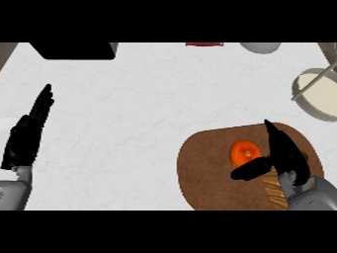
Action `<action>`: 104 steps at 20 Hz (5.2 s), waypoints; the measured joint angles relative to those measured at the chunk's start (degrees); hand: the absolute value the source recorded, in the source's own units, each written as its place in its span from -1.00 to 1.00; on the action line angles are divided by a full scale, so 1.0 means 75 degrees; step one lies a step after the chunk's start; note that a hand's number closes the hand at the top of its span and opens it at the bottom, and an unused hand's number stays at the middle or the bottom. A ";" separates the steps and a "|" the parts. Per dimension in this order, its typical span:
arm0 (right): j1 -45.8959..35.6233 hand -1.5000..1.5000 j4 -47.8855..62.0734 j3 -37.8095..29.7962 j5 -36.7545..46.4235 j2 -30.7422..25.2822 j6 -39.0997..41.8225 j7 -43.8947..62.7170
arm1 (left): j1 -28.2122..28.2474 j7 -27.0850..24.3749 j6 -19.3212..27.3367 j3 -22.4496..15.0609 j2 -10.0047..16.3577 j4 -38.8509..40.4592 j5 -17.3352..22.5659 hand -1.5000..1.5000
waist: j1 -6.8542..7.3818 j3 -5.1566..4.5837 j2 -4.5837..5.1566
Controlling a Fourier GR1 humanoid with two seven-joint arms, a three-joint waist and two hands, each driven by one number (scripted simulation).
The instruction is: Pick the squash from the cutting board and place it in the tiered basket
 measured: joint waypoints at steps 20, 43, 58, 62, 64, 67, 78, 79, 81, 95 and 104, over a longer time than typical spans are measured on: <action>-0.0208 1.00 0.1355 -0.0151 0.0168 0.1005 0.0610 -0.0706 | -0.0043 0.0003 -0.0152 0.0131 -0.0208 0.0007 -0.0197 0.00 | 0.0013 -0.0069 -0.0047; 0.0942 1.00 -0.2678 0.0323 0.0495 -0.0793 0.2024 -0.5551 | 0.0301 0.0011 -0.0171 0.0455 -0.0315 -0.0092 -0.0331 0.00 | -0.0305 0.0030 -0.0098; 0.1456 1.00 -0.3704 -0.5139 -0.1747 -0.2819 0.2351 -0.7594 | 0.0161 0.0024 -0.0327 0.0503 -0.0361 -0.0143 -0.0390 0.00 | -0.0118 0.0013 -0.0010; 0.0888 1.00 -0.2716 -0.5848 -0.2451 -0.3152 0.3211 -0.7936 | 0.0025 0.0110 -0.0405 0.0499 -0.0381 -0.0161 -0.0460 0.00 | -0.0029 0.0011 0.0006; 0.0487 1.00 -0.2234 -0.5865 -0.2622 -0.3129 0.3470 -0.8012 | -0.0012 0.0163 -0.0444 0.0506 -0.0408 -0.0187 -0.0480 0.00 | 0.0009 0.0010 0.0013; -0.0114 1.00 -0.1563 -0.5567 -0.2132 -0.3075 0.3595 -0.8296 | -0.0162 0.0090 -0.0459 0.0516 -0.0485 0.0038 -0.0563 0.00 | 0.0049 0.0008 0.0025; -0.1477 1.00 0.1344 -0.4864 0.0963 -0.3274 0.2543 -1.0133 | -0.0236 0.0106 -0.0497 0.0417 -0.0675 -0.0016 -0.0692 0.00 | 0.0211 0.0011 0.0075; -0.1585 1.00 0.1672 -0.4853 0.1182 -0.3286 0.2403 -1.0326 | -0.0210 0.0038 -0.0498 0.0431 -0.0670 0.0002 -0.0707 0.00 | 0.0206 0.0012 0.0074; -0.2040 1.00 0.2485 -0.4753 0.1573 -0.3247 0.2200 -1.0666 | -0.0271 0.0054 -0.0456 0.0373 -0.0766 0.0036 -0.0766 0.00 | 0.0229 0.0014 0.0080; -0.4238 1.00 0.7256 -0.4505 0.2677 -0.2834 0.2251 -1.3703 | -0.0347 0.0131 -0.0616 0.0547 -0.0745 -0.0036 -0.0797 0.00 | 0.0231 -0.0003 0.0065; -0.4836 -1.00 0.9074 -0.4775 0.2584 -0.2790 0.3177 -1.3903 | -0.0368 0.0052 -0.0623 0.0604 -0.0774 0.0070 -0.0831 0.00 | 0.0254 -0.0072 0.0035</action>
